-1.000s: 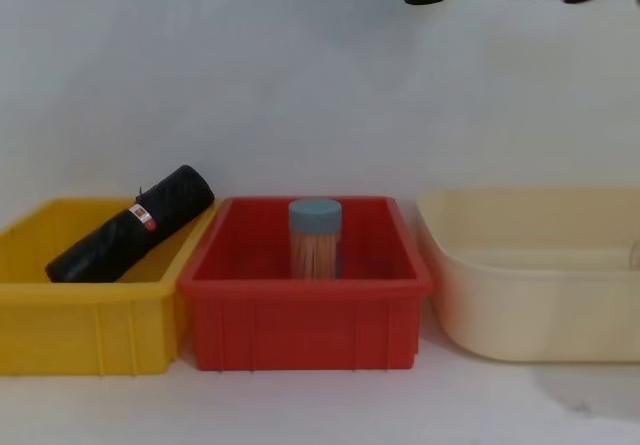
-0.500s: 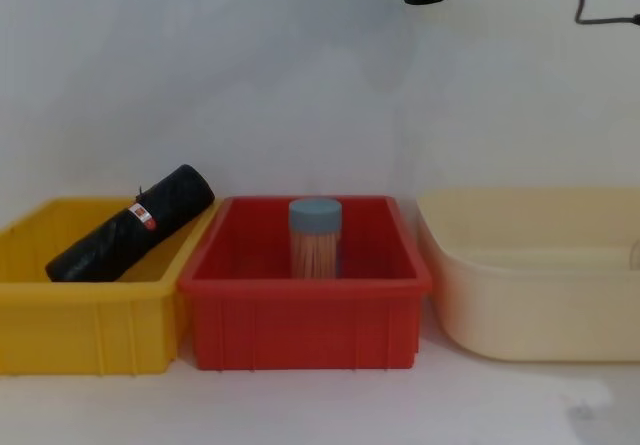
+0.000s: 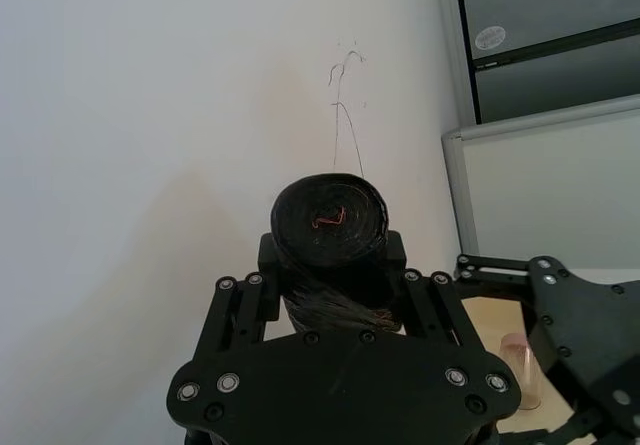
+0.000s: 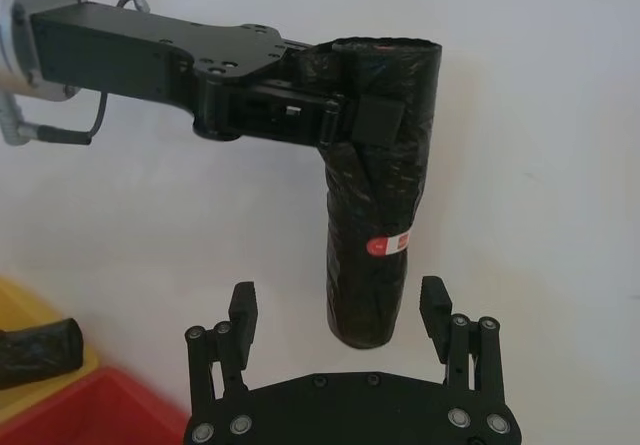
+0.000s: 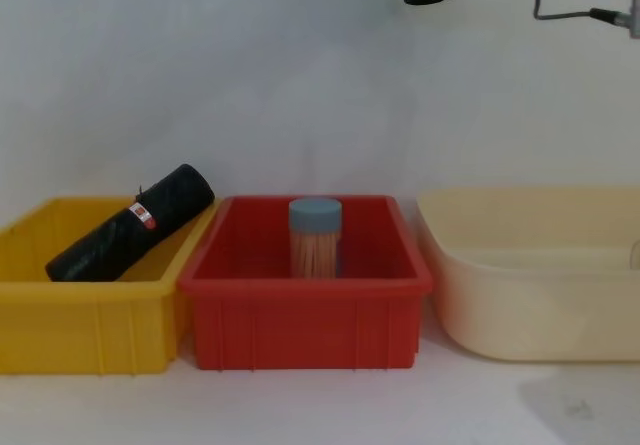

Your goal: Pick up the garbage bag with the one hand and transfer it to the other hand.

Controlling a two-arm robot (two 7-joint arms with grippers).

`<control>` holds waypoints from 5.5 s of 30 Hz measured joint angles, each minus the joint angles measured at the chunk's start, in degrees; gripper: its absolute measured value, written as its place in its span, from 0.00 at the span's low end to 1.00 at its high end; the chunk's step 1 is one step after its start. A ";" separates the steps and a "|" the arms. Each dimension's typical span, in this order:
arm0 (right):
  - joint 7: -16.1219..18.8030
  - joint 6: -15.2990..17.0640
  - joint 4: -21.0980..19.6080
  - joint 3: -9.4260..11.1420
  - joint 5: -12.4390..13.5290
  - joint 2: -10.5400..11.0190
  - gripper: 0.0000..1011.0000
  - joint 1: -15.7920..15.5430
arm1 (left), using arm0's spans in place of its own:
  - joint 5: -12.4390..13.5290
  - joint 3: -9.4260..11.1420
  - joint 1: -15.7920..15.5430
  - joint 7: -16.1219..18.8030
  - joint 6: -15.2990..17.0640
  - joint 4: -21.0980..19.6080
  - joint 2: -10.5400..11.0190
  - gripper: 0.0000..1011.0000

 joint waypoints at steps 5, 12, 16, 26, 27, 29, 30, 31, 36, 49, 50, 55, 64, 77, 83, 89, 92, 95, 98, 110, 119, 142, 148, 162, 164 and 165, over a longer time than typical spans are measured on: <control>-0.20 -0.14 2.33 -0.38 -0.63 -0.94 0.99 1.70 | 0.00 0.00 0.00 0.00 0.00 0.00 0.00 0.55; -0.52 -0.45 5.35 -0.62 -1.34 -2.23 0.99 3.83 | 0.00 0.00 0.00 0.00 0.00 0.00 0.00 0.55; -0.98 -0.74 6.99 -0.64 -1.80 -2.95 0.99 4.91 | 0.00 0.00 0.00 0.00 0.00 0.00 0.00 0.55; -3.08 -1.14 12.11 -0.36 -3.23 -4.92 0.99 7.97 | -0.01 0.00 0.00 0.00 0.00 0.00 0.00 0.55; -3.26 -1.18 12.45 -0.33 -3.36 -5.04 0.99 8.12 | -0.01 0.00 0.00 0.00 0.00 0.00 0.00 0.55; -3.50 -1.22 13.03 -0.27 -3.55 -5.26 0.99 8.40 | -0.01 0.00 0.00 0.00 0.00 0.00 0.00 0.55; -3.82 -1.25 13.59 -0.22 -3.73 -5.50 0.99 8.70 | -0.01 0.00 0.00 0.00 0.00 0.00 0.00 0.55; -3.94 -1.27 13.83 -0.19 -3.80 -5.61 0.99 8.84 | -0.01 0.00 0.00 0.00 0.00 0.00 0.00 0.55; -4.62 -1.38 15.28 -0.01 -4.24 -6.20 0.99 9.60 | -0.01 0.00 0.00 0.00 0.00 0.00 0.00 0.55; -5.39 -1.49 16.97 0.17 -4.76 -6.89 0.73 10.42 | -0.01 0.00 0.00 0.00 0.00 0.00 0.00 0.55; -5.41 -1.49 17.03 0.18 -4.78 -6.92 0.70 10.47 | -0.01 0.00 0.00 0.00 0.00 0.00 -0.01 0.55; -5.60 -1.53 17.30 0.21 -4.86 -7.04 0.55 10.61 | -0.01 0.00 0.00 0.00 0.00 0.00 0.00 0.55; -5.71 -1.57 17.56 0.26 -4.95 -7.15 0.46 10.76 | -0.01 0.00 0.00 0.01 0.00 0.00 0.00 0.55; -5.80 -1.58 17.72 0.26 -5.00 -7.22 0.46 10.86 | 0.00 0.00 0.00 0.01 0.00 0.00 0.00 0.55; -5.84 -1.57 17.78 0.26 -5.02 -7.24 0.46 10.88 | -0.01 0.00 0.00 0.00 0.00 0.00 0.00 0.61; -5.85 -1.54 17.79 0.30 -5.06 -7.26 0.46 10.89 | -0.01 0.00 0.00 0.00 0.00 0.00 0.00 0.77; -6.08 -1.44 17.70 0.48 -5.21 -7.21 0.46 10.88 | -0.01 0.00 0.00 0.00 0.00 0.00 0.00 0.86; -6.66 -1.11 17.43 0.79 -5.48 -7.13 0.46 10.77 | -0.01 0.00 0.00 0.00 0.00 0.00 0.00 0.94; -7.48 -0.47 17.06 1.27 -5.76 -6.97 0.46 10.56 | -0.01 0.00 0.00 0.00 0.00 0.00 0.00 0.99; -11.17 4.39 12.31 5.21 -6.37 -4.91 0.46 7.47 | 0.00 0.00 0.00 0.00 0.00 0.00 0.00 0.99; -10.36 11.00 4.77 8.25 -5.87 -1.55 0.46 2.60 | 0.00 0.00 0.00 0.00 0.00 0.00 0.00 0.99; 5.50 16.53 -5.61 11.37 1.99 6.63 0.69 -4.74 | 0.00 0.00 0.00 0.00 0.00 0.00 0.00 0.99; 9.69 16.13 -6.24 11.50 4.24 8.07 0.85 -5.37 | 0.00 0.00 0.00 0.00 0.00 0.00 0.00 0.99; 17.21 15.30 -7.16 11.58 8.64 10.59 0.99 -6.40 | 0.00 0.00 0.00 0.00 0.00 0.00 0.00 0.99; 17.58 15.26 -7.24 11.59 8.88 10.73 0.99 -6.45 | 0.00 0.00 0.00 0.00 0.00 0.00 0.00 0.99; 17.90 15.22 -7.28 11.59 9.08 10.83 0.99 -6.51 | 0.00 0.00 0.00 0.00 0.00 0.00 0.00 0.99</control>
